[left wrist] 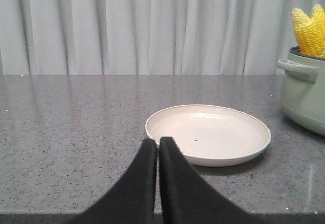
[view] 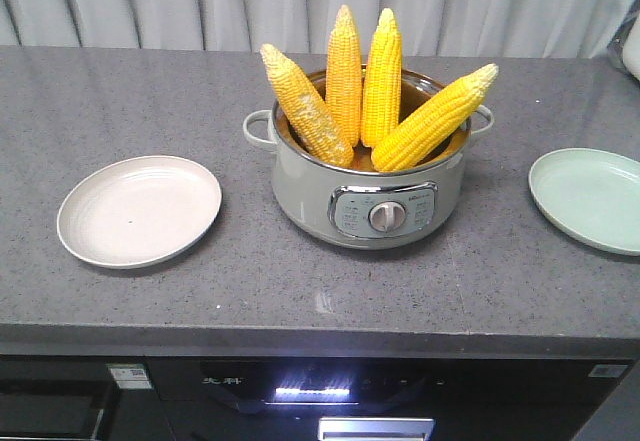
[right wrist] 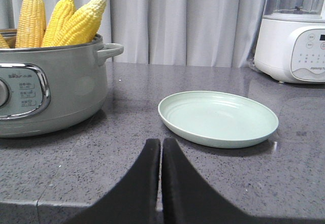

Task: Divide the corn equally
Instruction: 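Drive the base up to the counter edge and stop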

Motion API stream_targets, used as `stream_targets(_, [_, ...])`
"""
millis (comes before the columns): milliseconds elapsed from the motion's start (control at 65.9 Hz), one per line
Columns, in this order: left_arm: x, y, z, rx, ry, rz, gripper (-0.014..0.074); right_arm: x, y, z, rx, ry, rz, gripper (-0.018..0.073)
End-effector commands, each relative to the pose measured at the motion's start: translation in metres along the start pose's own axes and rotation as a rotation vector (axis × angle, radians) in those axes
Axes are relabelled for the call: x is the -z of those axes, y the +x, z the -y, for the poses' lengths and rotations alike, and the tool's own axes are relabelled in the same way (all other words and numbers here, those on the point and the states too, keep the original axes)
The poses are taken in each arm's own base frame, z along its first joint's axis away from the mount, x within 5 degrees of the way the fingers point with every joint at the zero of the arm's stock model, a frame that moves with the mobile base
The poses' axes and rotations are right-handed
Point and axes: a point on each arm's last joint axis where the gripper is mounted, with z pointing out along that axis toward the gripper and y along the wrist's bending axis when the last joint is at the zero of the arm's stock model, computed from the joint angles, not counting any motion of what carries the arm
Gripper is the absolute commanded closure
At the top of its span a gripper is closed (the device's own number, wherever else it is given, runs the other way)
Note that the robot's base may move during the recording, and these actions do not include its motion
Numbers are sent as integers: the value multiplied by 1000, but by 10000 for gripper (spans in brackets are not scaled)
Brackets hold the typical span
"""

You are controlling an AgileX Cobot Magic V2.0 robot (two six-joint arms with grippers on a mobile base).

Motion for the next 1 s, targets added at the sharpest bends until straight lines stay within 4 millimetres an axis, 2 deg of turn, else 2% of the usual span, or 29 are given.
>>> stream_targets(0, [1, -4, 0, 10, 1, 82, 603, 0, -4, -1, 7, -3, 69, 565])
stream_targets(987, [1, -4, 0, 10, 1, 82, 603, 0, -4, -1, 7, -3, 69, 565])
